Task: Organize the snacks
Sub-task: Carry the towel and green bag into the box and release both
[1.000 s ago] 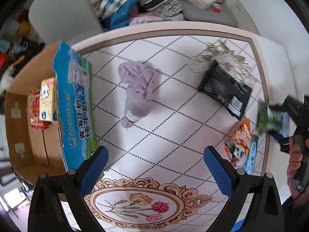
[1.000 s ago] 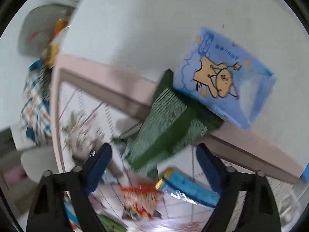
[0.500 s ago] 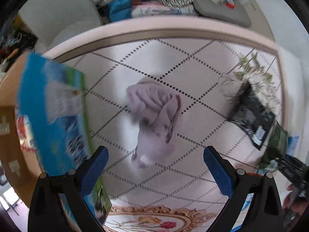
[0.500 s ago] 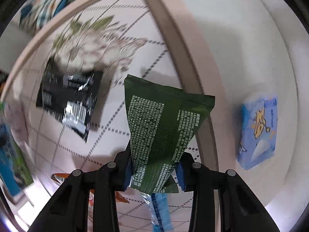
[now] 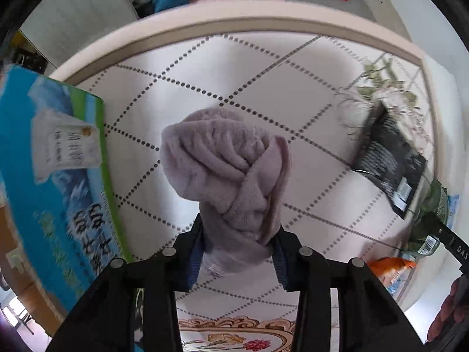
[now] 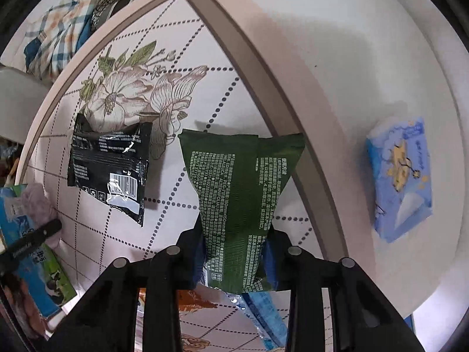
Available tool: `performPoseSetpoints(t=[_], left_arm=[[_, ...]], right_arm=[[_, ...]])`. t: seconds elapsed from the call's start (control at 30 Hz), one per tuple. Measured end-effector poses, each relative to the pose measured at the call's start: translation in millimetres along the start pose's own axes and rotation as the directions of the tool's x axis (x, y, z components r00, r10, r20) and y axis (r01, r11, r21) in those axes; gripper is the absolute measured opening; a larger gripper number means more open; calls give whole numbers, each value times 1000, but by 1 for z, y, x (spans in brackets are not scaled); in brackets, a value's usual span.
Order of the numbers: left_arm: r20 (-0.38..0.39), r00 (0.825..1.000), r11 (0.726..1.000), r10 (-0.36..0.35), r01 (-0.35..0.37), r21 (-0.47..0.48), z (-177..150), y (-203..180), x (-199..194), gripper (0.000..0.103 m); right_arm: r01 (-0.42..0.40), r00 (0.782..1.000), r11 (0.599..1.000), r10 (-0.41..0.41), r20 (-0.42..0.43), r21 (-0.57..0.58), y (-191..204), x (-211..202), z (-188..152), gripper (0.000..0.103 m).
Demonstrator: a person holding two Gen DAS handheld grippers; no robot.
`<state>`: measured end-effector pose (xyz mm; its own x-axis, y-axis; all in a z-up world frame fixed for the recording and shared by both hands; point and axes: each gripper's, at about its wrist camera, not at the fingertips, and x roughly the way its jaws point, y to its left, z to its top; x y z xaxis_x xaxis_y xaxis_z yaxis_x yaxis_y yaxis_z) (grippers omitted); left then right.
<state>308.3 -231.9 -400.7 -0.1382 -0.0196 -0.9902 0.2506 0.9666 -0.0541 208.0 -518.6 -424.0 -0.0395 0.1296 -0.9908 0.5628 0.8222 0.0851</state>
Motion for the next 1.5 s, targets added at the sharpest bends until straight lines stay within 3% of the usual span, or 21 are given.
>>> performPoseSetpoints(t=[0.2,0.37,0.53,0.7,0.83,1.0,1.23,1.5], left_arm=[[98,990,994,-106,104,24,-37,-3,-55,37],[187,963,980,-196,189,53,-66,17,-117,37],[263,938,974,-225,226,29,-86,80,-167,37],[318,934,980,-164,190,-55,-102,167,-196,37],[323,942,981,-91,140,-133,-105,230,-194,37],[284,958,974,-42,102,-202,-94,295,-170,38],[198,980,966,-4,55,-252,-55,351,-127,38],[98,993,965,-60,83,-250,-19,366,-82,38]], right_arm=[[-79,994,996,81,75,-30,26,-48,-21,32],[-173,976,976,188,114,-135,84,-96,-63,32],[-262,952,932,292,92,-250,159,-131,-113,32],[-306,936,878,348,52,-369,260,-145,-156,32],[-287,943,861,331,34,-420,337,-138,-172,32],[-219,965,870,259,32,-443,399,-113,-171,32],[-71,991,899,112,71,-432,438,-69,-147,32],[49,996,911,-14,87,-409,458,-27,-121,32]])
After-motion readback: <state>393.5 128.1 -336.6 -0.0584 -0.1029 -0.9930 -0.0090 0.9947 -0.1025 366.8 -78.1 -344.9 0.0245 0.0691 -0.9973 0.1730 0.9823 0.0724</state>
